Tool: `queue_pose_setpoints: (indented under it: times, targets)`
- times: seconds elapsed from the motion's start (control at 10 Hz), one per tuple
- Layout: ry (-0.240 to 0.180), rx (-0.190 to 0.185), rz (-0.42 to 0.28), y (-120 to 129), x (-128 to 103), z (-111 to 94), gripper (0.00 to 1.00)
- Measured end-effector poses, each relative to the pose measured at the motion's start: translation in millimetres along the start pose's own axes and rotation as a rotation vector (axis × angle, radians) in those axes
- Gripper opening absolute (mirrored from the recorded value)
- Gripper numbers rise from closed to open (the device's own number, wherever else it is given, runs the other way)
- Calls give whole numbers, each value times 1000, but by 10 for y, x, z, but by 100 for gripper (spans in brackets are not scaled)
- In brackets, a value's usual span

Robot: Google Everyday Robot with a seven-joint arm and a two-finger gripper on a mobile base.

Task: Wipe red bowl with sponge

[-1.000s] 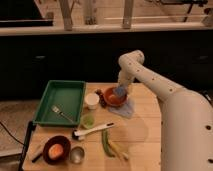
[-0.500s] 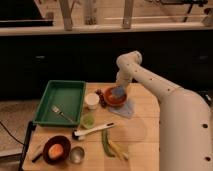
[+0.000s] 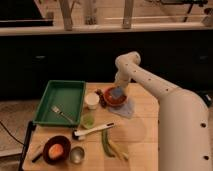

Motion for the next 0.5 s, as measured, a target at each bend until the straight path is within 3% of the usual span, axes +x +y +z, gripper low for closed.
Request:
queue_pose_setpoints:
  times: [0.5]
  targets:
    - [-18,-1,-25,5,11,37,1]
